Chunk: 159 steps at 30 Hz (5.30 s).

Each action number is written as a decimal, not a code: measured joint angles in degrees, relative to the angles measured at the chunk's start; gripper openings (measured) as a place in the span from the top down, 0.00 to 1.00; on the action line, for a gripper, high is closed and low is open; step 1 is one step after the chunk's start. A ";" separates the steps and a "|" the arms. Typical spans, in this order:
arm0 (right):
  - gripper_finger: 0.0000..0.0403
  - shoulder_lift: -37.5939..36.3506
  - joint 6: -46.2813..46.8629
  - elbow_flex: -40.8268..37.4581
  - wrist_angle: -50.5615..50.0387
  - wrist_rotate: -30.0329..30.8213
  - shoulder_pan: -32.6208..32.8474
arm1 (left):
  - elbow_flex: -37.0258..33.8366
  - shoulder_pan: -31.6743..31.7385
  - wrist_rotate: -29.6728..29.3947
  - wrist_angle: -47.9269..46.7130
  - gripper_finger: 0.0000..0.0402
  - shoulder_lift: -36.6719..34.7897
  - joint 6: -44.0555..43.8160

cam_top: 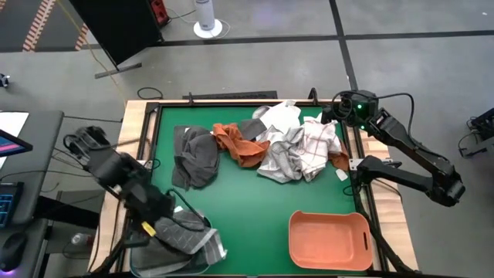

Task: Sort towels by color in basket
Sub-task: Put the gray checkered towel into the green bin

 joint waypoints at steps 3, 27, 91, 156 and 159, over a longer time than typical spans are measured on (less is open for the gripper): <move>0.81 0.00 0.00 0.00 0.00 -0.01 0.05 | 0.00 0.37 -0.02 -1.99 1.00 3.98 4.93; 0.81 -0.04 -7.50 0.00 0.50 -11.98 6.93 | -34.08 -5.33 -17.33 39.60 1.00 7.39 -58.51; 0.81 -0.07 -9.97 0.00 0.48 -11.96 6.88 | -54.54 0.92 -32.67 36.43 0.31 -14.66 -66.26; 0.81 -0.04 -11.91 0.00 0.44 -11.93 6.88 | -45.13 1.27 -10.82 55.00 1.00 11.79 -18.63; 0.81 -0.04 -11.91 0.00 0.44 -11.93 6.88 | -45.17 1.29 -11.79 54.57 0.98 11.67 -20.55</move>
